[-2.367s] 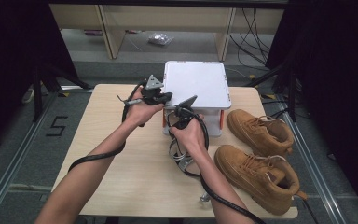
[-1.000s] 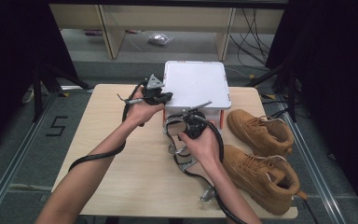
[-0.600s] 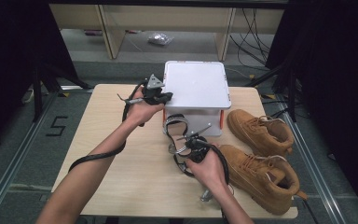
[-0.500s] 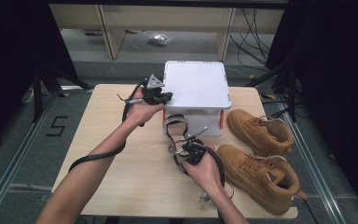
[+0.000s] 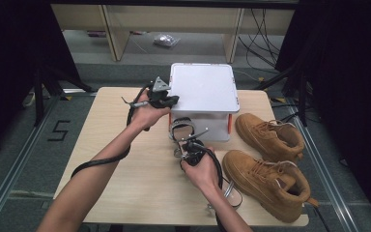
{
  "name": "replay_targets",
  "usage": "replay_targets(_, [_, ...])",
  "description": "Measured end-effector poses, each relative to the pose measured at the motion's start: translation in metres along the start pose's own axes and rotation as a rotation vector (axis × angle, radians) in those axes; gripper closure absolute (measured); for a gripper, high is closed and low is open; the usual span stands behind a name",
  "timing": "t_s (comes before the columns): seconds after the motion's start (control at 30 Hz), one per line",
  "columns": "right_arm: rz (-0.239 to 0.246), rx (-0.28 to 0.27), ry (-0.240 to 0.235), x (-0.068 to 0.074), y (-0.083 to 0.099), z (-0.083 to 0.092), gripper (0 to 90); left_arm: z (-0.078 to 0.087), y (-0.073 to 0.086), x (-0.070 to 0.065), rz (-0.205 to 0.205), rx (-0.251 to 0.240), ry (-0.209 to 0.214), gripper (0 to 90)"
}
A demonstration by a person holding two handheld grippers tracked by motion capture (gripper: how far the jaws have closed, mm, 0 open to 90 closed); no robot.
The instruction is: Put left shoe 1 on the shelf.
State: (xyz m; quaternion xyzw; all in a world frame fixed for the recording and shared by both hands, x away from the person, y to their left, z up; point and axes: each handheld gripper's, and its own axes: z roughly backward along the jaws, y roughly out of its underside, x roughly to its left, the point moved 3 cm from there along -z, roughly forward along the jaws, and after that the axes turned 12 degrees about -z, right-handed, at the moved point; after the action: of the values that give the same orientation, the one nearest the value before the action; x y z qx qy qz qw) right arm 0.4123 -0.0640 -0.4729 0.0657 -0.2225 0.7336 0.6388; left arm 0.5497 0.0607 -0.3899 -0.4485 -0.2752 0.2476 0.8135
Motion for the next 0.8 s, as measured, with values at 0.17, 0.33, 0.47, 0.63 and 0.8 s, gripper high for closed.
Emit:
replay_targets(0.17, [-0.04,0.02,-0.024,0.001,-0.002,0.002,90.0,-0.001,0.0,-0.001,-0.004,-0.005,0.004,90.0])
replay_targets(0.33, [0.026,-0.024,-0.013,-0.001,0.004,0.007,69.7,0.0,0.0,0.0,-0.003,0.002,0.007,90.0])
replay_targets(0.47, [0.034,-0.096,0.024,-0.004,0.013,0.028,57.0,0.0,-0.001,0.0,-0.015,0.011,0.007,90.0])
replay_targets(0.63, [0.121,-0.245,0.149,-0.017,0.008,0.035,35.0,0.0,-0.001,-0.001,-0.004,0.012,0.006,90.0])
replay_targets(0.8, [0.134,-0.292,0.141,-0.021,-0.002,0.012,24.8,0.0,-0.001,-0.002,0.0,0.007,0.001,90.0])
